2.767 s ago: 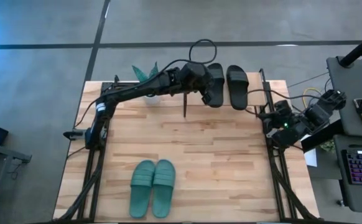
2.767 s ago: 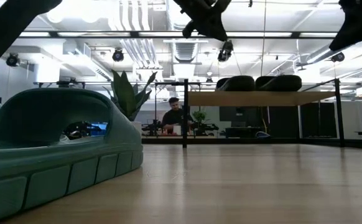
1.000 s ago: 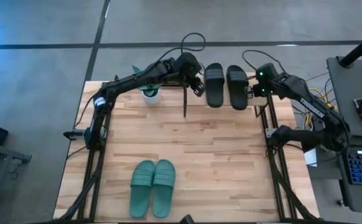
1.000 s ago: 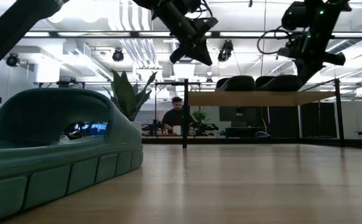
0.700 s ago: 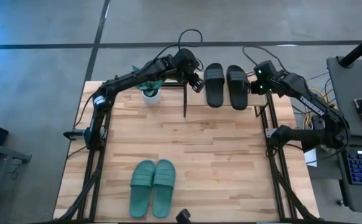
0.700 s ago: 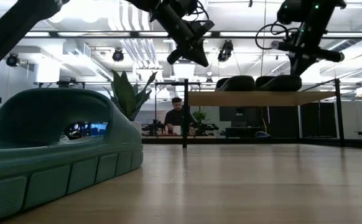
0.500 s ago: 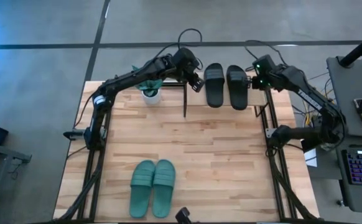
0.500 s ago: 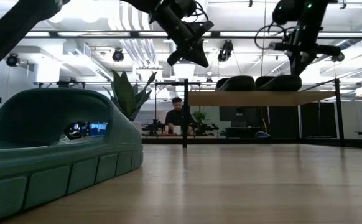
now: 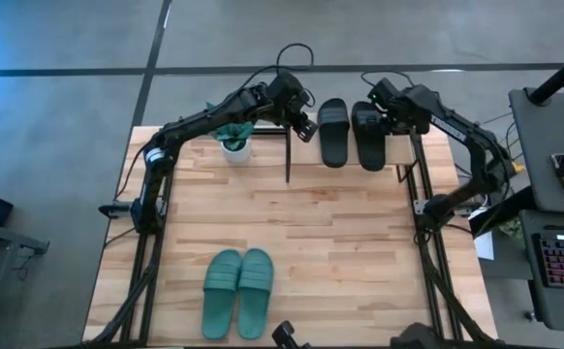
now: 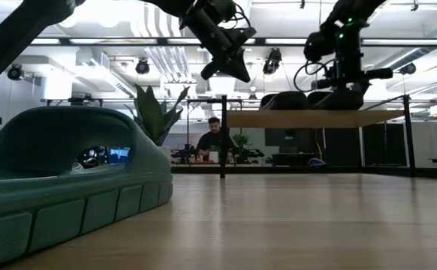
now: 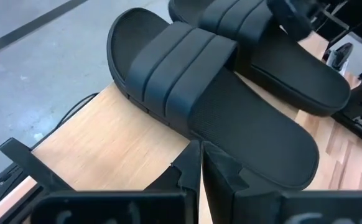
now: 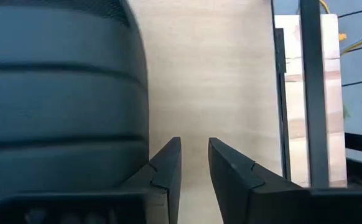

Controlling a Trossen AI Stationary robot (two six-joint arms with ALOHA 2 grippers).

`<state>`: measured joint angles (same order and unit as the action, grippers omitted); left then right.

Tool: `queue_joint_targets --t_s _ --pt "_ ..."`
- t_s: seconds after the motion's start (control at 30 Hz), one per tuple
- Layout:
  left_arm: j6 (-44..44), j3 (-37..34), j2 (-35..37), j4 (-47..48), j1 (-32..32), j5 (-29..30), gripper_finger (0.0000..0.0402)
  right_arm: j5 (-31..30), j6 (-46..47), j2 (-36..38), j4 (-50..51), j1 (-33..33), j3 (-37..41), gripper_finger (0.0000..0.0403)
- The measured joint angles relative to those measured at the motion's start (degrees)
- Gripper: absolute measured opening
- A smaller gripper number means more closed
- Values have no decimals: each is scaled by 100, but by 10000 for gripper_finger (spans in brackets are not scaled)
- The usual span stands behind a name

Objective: Pick and place slides into the shelf
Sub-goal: Adjust the right black slipper on the shelf

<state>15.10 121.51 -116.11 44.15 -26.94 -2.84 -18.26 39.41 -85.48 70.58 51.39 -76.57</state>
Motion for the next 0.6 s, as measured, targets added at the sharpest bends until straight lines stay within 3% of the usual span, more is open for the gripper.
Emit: queue_joint_targets --t_s 0.27,0.6 --pt "-97 -172 0 42 -9 -24 0 9 -67 -261 -49 3 -280 77" --pt "-80 -595 0 -24 -8 -235 0 14 -83 -13 110 1 -389 83"
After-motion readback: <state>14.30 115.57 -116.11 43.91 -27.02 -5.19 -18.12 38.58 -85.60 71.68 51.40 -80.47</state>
